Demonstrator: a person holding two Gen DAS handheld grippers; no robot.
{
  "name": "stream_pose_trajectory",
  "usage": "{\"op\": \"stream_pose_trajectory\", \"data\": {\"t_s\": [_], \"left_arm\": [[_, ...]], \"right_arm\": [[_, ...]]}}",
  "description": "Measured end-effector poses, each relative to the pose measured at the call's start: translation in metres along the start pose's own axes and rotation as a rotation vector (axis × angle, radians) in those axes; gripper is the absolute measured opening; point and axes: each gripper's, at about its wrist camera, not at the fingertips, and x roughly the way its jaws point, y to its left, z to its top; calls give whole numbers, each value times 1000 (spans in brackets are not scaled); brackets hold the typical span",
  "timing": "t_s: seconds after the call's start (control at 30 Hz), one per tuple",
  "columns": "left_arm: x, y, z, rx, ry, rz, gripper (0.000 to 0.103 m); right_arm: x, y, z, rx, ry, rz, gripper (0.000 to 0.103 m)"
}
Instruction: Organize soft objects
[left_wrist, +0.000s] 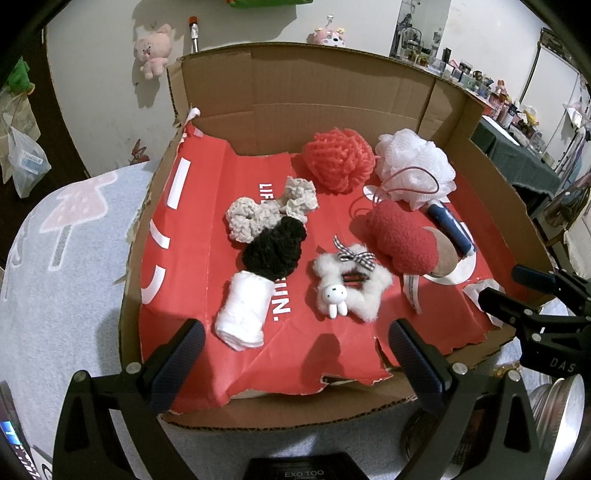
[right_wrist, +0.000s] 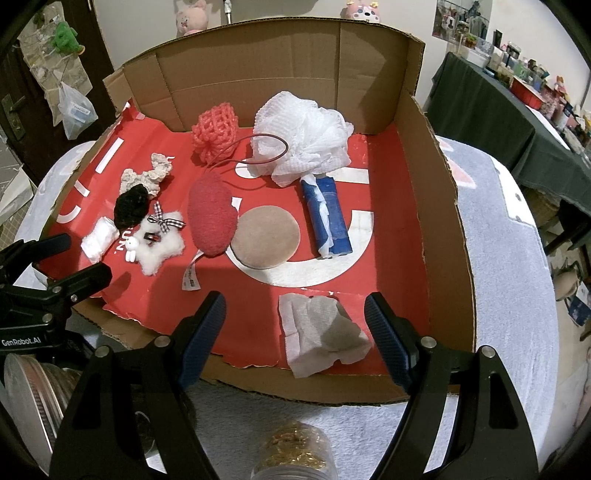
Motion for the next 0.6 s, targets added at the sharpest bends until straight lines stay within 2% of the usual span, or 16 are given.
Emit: {"op": "stream_pose_trajectory", "data": {"t_s": [0.4,0.53,0.6], "left_arm": [[-2,2,-1,-21,-14,-7,101],[-13,5,-1,-47,-61,-11,101],[-26,6,0,-51,-86,-22,101]], "right_arm": [[-3,2,0,-13,-17,-16,77],[-14,4,0,-38,-66,-54,77],[-22,5,0,-44,-80,-45,77]]}}
